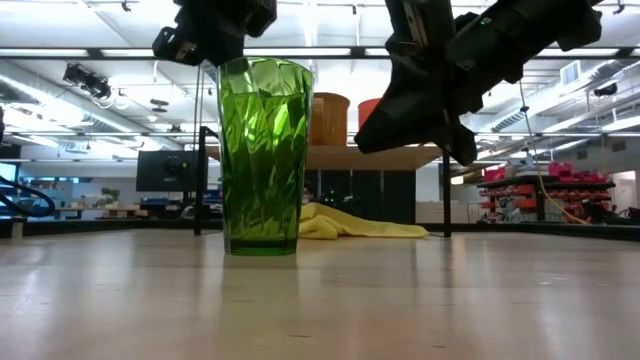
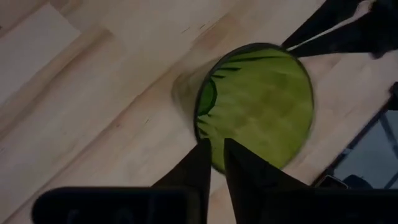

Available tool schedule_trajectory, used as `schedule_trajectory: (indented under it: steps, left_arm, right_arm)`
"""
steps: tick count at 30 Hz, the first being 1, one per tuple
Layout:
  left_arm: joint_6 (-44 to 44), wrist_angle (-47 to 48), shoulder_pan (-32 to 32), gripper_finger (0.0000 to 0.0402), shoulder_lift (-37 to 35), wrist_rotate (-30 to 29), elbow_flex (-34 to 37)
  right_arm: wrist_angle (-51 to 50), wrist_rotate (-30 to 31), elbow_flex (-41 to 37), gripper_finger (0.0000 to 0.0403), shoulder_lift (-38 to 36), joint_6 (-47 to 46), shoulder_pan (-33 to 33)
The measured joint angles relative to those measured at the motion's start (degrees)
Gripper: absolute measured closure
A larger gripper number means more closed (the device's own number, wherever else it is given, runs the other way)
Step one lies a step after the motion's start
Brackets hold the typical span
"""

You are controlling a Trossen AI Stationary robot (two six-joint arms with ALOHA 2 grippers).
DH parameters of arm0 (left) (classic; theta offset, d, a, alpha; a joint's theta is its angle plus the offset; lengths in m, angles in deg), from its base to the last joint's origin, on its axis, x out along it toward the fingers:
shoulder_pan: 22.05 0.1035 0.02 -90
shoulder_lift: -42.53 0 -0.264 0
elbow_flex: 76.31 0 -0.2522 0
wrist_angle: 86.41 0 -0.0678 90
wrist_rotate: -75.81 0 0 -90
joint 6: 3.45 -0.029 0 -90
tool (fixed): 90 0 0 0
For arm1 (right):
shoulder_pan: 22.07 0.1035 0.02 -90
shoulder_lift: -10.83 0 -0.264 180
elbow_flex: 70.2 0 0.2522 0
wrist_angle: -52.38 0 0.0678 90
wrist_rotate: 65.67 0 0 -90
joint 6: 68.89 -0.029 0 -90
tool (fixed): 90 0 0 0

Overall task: Stack small to large cups/mugs on shelf
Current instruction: Put the green cup on the shelf

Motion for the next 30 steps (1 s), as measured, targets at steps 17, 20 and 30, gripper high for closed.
schedule_trajectory:
  steps: [17,20,30]
  left_arm:
    - [0.0,-0.2,1.9,0.0324,2.2,-0.1,0.1]
    - [0.0,-0.4,1.9,0.0325,2.2,-0.1,0.1]
    - [0.0,-1.4,1.9,0.0312,4.7,0.0,0.1]
  right_arm:
    - [-1.3,0.0,0.0,0.0338,-0.1,-0.8,0.6]
    - [-1.2,0.0,0.0,0.0339,-0.1,-0.8,0.6]
    - [-1.4,0.0,0.0,0.0339,-0.1,-0.7,0.6]
